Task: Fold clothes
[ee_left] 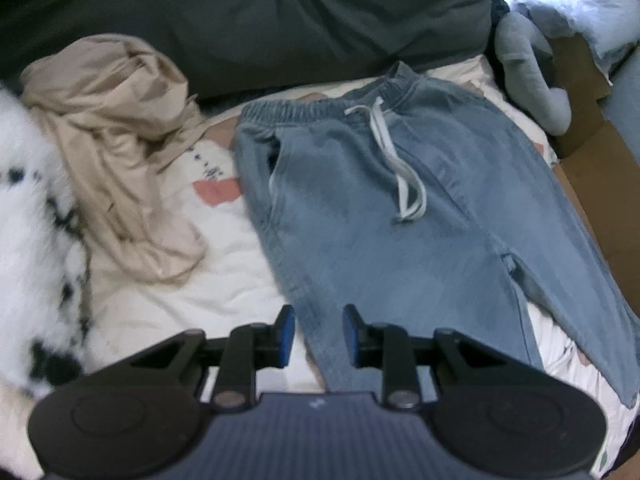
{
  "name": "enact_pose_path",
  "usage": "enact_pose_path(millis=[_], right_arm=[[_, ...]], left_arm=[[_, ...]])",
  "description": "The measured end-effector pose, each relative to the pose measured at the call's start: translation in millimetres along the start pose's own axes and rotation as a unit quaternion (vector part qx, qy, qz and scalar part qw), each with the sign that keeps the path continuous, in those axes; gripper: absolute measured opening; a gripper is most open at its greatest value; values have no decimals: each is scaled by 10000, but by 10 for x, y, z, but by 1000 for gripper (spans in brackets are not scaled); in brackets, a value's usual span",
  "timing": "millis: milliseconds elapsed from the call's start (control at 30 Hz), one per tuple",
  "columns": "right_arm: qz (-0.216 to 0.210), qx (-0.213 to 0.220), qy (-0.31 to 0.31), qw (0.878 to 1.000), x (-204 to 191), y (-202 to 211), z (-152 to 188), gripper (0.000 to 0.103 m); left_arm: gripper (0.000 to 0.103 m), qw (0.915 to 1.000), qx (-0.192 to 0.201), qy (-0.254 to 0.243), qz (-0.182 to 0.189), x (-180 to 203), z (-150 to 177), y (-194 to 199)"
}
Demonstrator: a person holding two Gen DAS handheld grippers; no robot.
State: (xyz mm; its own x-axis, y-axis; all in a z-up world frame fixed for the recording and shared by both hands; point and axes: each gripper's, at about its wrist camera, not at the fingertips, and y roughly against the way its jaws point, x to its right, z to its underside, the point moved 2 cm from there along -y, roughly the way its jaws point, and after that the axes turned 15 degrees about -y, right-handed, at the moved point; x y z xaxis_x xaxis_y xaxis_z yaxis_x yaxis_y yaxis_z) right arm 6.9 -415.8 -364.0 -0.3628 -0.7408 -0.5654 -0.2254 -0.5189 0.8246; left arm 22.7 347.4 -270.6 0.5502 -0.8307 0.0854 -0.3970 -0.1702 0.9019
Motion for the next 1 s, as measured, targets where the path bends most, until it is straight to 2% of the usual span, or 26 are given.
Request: enact_pose_path(millis=[233,400,567,767,900,1000], right_arm=[[683,50,338,9971,-117,-251,-17,13],[1130,-120,542,9920,-126,-440,6,17],[1319,-44,498,9900,-144,-485,18,15],[1608,-174,294,9864,-201,-534,-37,15],[1828,-366,200,9823,-256,-594,-104,15],[1984,-430,108,9791,-289,-627,-130,15]], left_arm=[[28,9999,-7,-121,51,110,-267,-460],[28,9985,463,-268,-66,174,-570,-800],[28,9980,432,-419,-194,201,-840,-1206],[28,9975,462,-296,-443,151,-994,-1430],[28,9984,185,-269,-468,124,-1046,-1576],[23,9967,30,-270,-770,54,-1071,-1649]])
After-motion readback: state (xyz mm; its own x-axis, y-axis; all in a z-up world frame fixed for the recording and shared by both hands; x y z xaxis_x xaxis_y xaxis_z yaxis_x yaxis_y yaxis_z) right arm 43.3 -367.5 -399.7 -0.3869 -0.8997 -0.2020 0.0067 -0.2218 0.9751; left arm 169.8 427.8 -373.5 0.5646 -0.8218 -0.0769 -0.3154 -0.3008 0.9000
